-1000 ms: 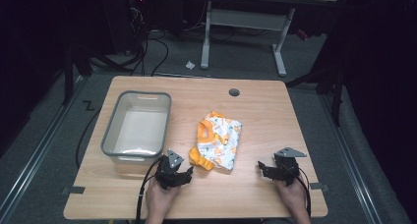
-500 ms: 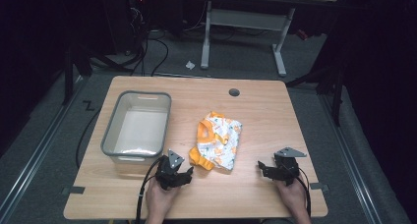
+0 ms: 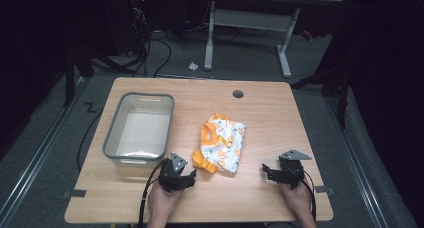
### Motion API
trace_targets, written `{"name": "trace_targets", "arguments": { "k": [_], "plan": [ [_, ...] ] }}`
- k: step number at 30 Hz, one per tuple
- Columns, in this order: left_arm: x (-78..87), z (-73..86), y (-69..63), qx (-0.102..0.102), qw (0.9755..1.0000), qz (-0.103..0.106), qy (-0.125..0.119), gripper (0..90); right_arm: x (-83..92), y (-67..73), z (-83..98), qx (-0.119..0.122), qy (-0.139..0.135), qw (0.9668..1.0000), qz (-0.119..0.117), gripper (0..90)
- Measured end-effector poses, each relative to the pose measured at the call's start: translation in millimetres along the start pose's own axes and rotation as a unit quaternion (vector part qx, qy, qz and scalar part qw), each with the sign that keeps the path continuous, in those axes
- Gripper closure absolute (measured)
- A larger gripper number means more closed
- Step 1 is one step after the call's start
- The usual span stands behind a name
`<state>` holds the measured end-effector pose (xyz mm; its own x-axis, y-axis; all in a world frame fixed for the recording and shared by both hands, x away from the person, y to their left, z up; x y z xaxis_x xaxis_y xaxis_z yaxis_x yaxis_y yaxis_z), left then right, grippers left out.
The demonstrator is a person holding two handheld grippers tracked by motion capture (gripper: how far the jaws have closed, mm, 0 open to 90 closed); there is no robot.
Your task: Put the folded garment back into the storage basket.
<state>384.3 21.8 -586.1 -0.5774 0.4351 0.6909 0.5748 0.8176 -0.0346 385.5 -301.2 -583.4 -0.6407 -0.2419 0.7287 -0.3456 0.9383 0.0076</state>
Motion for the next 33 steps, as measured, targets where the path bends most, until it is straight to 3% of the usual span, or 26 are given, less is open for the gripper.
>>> {"name": "trace_targets", "arguments": {
  "k": [5, 18, 33],
  "plan": [
    [-1.4, -0.3, -2.7, -0.003, 1.0, 0.002, 0.004, 25.0, 0.0, 0.0, 0.0, 0.0, 0.0, 1.0, 0.0, 23.7],
    [-1.3, -0.6, -4.6, -0.005, 0.9999, 0.012, 0.008, 23.4, 0.0, 0.0, 0.0, 0.0, 0.0, 1.0, 0.0, 23.7],
    [9.9, -4.3, -11.2, 0.003, 0.9991, 0.039, -0.013, 22.4, 0.0, -0.1, 0.0, 0.0, 0.0, 1.0, 0.0, 23.7]
  ]
}}
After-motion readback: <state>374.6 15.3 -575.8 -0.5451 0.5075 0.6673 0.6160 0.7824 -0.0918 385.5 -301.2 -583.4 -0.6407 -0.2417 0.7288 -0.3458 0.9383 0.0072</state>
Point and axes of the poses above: each handheld gripper's, and its own axes: x roughly backward along the jaws, z roughly out of its underside, y roughly to its left, the point moved 9 cm from there along -x, roughly forward along the jaws, and after that the axes turned 1 degree about -x, right-handed, at the moved point
